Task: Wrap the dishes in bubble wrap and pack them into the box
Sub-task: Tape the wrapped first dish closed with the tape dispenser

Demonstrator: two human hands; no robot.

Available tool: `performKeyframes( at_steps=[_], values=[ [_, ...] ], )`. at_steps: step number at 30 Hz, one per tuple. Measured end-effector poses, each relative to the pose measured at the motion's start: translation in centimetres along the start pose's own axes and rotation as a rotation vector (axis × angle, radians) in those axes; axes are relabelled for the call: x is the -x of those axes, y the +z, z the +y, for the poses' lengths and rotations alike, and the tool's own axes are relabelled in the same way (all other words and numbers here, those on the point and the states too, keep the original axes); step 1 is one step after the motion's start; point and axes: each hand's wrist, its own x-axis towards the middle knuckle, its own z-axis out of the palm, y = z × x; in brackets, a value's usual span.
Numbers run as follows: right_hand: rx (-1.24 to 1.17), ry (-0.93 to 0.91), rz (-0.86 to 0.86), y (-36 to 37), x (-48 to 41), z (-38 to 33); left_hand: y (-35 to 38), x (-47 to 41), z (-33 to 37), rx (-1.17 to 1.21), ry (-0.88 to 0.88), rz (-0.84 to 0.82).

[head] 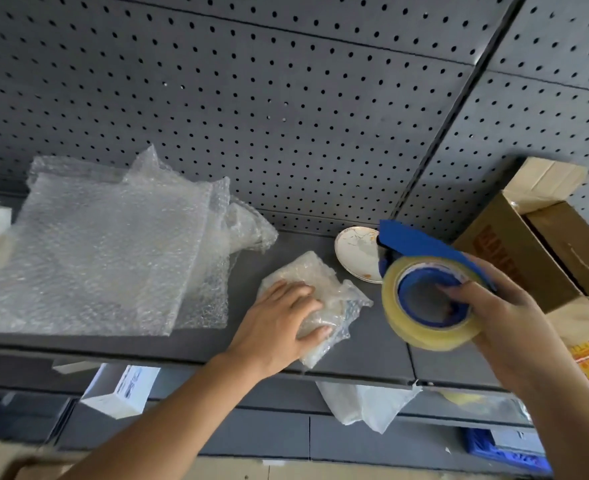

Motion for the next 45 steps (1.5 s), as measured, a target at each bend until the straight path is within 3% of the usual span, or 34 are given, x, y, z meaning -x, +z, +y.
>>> performKeyframes(
  at_steps=[9, 15, 18, 29, 42, 45],
  values=[
    [0.804, -0.464, -0.191, 9.3, -3.8, -3.7, 0.6, -0.1, 0.0, 0.007, 0.015, 0.064],
    [1.043, -0.592, -0.323, 12.8, -4.5, -3.7, 0.5, 0.0, -0.1, -0.008, 0.018, 0.064],
    [1.152, -0.565, -0.361, 13.7, -4.8, -4.0, 0.7, 0.2, -0.3, 0.007, 0.022, 0.068],
    [1.193, -0.552, -0.395, 14.9, -4.9, -4.4, 0.7, 0.4, 0.1, 0.033, 0.004, 0.097],
    [1.165, -0.479, -0.399, 14.5, -5.7, -4.6, -1.4, 0.0, -0.7, 0.154, 0.034, -0.061],
    [1.169, -0.489, -0.401, 14.4, -5.6, -4.3, -1.6, 0.2, -1.1, 0.158, 0.033, -0.032]
  ],
)
